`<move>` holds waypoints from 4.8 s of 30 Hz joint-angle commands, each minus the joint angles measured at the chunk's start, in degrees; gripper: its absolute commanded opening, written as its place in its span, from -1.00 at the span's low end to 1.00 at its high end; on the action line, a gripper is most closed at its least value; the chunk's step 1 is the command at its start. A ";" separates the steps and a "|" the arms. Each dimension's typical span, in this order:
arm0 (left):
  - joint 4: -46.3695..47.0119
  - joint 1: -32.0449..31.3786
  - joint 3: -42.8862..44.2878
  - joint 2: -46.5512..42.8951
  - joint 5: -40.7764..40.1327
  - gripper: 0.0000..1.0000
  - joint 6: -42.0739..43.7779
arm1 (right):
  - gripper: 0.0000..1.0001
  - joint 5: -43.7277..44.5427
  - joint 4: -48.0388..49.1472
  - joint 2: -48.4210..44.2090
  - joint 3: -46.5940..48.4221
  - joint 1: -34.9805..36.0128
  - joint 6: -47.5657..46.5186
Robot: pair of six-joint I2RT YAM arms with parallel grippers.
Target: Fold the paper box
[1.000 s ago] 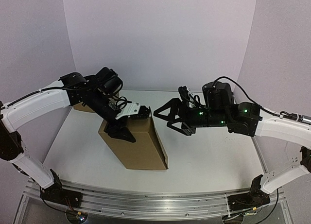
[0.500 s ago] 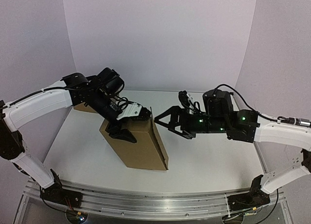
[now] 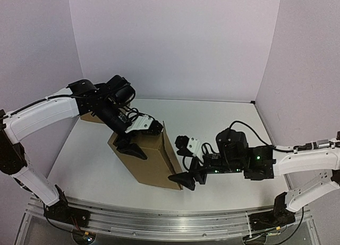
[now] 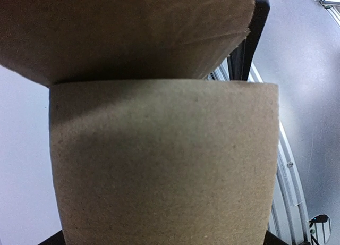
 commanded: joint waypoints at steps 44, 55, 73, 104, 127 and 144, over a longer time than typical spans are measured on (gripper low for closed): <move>-9.65 7.74 5.56 0.87 0.94 -0.02 8.21 | 0.94 11.70 19.36 -1.50 -8.54 0.20 0.71; -7.21 3.55 8.53 1.26 -20.12 -0.21 1.49 | 0.93 17.13 -20.85 -15.09 11.79 0.15 37.48; -7.29 0.85 7.64 0.95 -19.96 -0.21 0.15 | 0.30 12.50 -2.87 -0.78 13.24 -4.98 61.32; -6.90 0.17 7.49 0.97 -19.00 -0.20 -0.38 | 0.39 6.59 -6.33 -1.22 10.93 -6.67 62.34; -6.16 0.17 5.47 0.93 -20.96 -0.21 1.95 | 0.00 0.54 -17.25 -1.34 10.58 -6.81 59.93; -6.64 0.16 6.56 2.12 -19.78 -0.21 1.69 | 0.50 -6.23 -14.69 2.81 13.40 -7.52 54.24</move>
